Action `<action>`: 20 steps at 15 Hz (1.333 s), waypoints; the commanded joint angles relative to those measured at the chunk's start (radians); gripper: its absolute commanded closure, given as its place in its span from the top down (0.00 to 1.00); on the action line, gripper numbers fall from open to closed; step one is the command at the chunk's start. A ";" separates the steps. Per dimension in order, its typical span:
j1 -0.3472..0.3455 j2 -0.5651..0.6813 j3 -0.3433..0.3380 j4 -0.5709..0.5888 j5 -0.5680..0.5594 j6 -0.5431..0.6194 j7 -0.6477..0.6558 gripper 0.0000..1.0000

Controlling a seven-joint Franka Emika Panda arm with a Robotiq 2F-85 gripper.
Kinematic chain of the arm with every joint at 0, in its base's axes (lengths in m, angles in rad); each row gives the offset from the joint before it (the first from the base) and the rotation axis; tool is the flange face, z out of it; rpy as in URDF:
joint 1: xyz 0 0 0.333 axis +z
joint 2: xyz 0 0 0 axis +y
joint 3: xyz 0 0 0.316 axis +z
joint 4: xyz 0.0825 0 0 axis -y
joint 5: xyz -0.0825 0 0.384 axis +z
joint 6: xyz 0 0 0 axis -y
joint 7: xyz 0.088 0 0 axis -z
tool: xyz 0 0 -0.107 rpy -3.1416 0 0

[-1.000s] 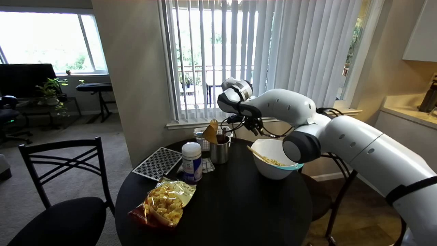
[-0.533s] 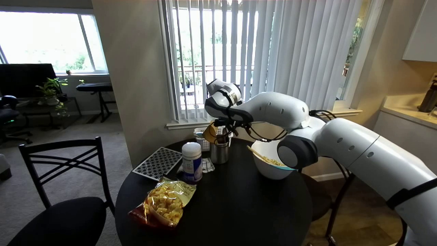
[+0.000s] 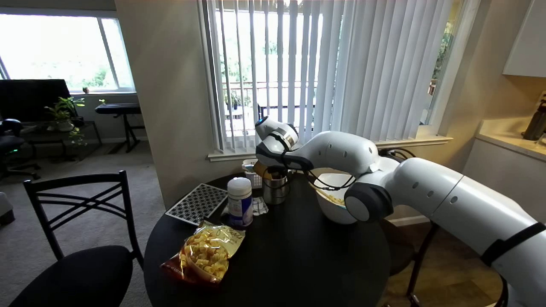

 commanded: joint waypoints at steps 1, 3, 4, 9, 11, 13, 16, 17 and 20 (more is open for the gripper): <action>-0.016 0.020 -0.037 0.000 -0.031 0.059 -0.105 1.00; -0.012 0.019 -0.070 0.000 -0.063 0.051 -0.143 1.00; -0.009 0.018 -0.083 0.000 -0.077 0.044 -0.161 1.00; -0.018 0.015 -0.088 0.001 -0.090 0.066 -0.341 1.00; -0.021 0.009 -0.083 0.002 -0.085 0.077 -0.429 1.00; -0.020 0.003 -0.081 0.004 -0.080 0.090 -0.491 1.00; -0.017 0.003 -0.092 0.014 -0.085 0.072 -0.538 1.00; -0.018 -0.001 -0.090 0.014 -0.081 0.054 -0.540 1.00; -0.014 -0.006 -0.086 0.014 -0.074 0.040 -0.523 1.00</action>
